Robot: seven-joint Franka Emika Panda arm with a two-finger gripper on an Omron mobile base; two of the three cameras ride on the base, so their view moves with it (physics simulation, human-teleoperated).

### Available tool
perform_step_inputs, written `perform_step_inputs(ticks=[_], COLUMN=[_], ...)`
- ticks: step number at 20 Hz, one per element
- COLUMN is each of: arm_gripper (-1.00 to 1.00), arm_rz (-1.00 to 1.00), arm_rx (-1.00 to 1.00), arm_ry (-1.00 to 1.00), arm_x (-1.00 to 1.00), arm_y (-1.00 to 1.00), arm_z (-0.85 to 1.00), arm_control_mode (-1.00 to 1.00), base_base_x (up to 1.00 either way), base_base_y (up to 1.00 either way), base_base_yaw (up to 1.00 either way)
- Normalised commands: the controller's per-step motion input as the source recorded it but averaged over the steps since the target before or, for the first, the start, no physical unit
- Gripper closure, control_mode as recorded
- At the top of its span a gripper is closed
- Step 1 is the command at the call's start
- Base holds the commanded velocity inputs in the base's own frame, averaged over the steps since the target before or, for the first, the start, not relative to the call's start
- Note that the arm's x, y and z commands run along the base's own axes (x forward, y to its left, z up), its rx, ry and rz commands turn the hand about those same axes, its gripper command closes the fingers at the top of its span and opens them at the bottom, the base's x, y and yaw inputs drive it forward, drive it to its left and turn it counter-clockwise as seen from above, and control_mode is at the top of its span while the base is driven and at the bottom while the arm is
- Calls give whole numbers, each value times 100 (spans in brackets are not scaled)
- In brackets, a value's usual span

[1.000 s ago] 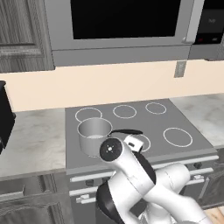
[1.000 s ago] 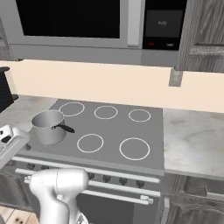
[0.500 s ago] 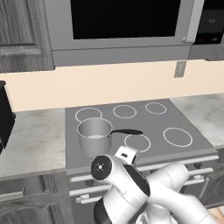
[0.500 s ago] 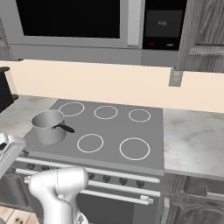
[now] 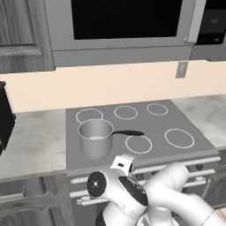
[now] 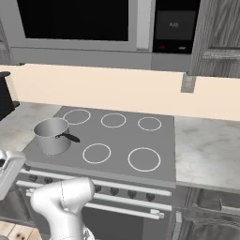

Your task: Turn off the front left burner of the stove.

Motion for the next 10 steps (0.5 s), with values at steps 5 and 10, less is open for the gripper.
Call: perform_step_inputs(ticks=[5, 10], arm_gripper=[-100, -100], arm_rz=[1, 2], arm_rx=[-20, -7], arm_ry=[-7, -16], arm_x=[13, 2], arm_y=[67, 36], arm_z=[-35, -22], arm_control_mode=[-100, -100], base_base_x=[0, 0], base_base_y=[0, 0], base_base_yaw=[0, 0])
